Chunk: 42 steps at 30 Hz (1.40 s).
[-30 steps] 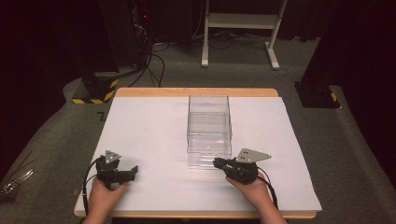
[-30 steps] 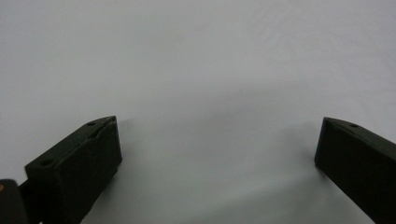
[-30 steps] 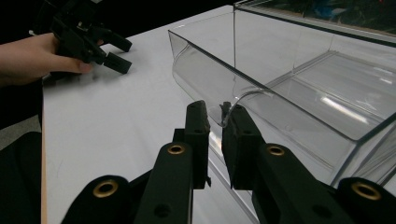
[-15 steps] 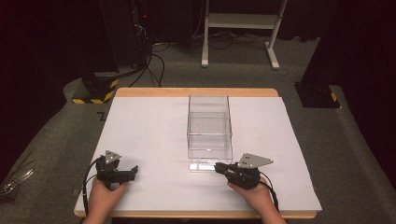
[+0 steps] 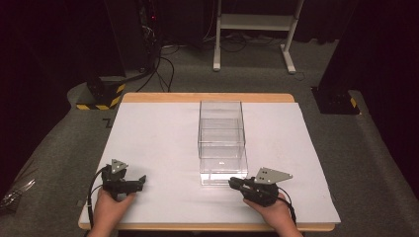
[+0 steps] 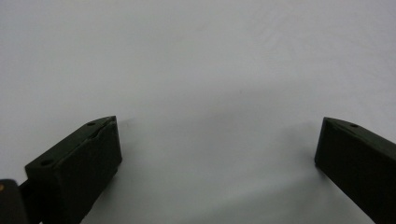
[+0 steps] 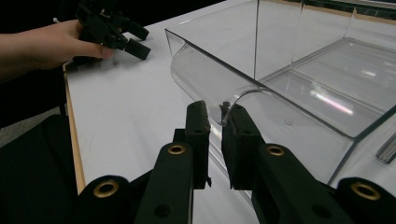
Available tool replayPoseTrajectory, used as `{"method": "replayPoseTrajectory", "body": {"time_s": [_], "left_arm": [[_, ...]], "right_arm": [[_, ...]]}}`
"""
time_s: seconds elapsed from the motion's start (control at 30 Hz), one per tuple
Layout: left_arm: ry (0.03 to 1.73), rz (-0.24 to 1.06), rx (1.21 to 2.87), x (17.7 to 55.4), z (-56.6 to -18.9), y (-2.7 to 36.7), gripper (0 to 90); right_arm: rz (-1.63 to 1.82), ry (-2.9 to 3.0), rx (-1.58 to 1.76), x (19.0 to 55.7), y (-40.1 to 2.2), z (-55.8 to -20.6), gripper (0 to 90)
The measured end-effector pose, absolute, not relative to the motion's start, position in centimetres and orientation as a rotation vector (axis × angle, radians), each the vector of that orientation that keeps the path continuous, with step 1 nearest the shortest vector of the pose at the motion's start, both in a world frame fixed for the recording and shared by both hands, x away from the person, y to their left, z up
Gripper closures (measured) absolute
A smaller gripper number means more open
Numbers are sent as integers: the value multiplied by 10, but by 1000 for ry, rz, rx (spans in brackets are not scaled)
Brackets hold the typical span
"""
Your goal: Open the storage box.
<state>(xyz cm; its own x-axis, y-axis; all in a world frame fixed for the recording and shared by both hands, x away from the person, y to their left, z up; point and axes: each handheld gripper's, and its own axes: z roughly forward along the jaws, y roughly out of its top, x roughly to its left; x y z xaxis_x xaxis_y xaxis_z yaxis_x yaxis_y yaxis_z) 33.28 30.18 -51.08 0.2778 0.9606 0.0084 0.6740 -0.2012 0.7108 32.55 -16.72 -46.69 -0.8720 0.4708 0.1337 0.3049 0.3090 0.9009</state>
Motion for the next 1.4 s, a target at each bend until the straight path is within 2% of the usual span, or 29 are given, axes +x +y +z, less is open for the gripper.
{"method": "replayPoseTrajectory", "body": {"time_s": [1.4], "left_arm": [[1464, 623, 1954, 333, -511, 302, 5]], "right_arm": [[1632, 2446, 666, 287, -174, -474, 814]]}}
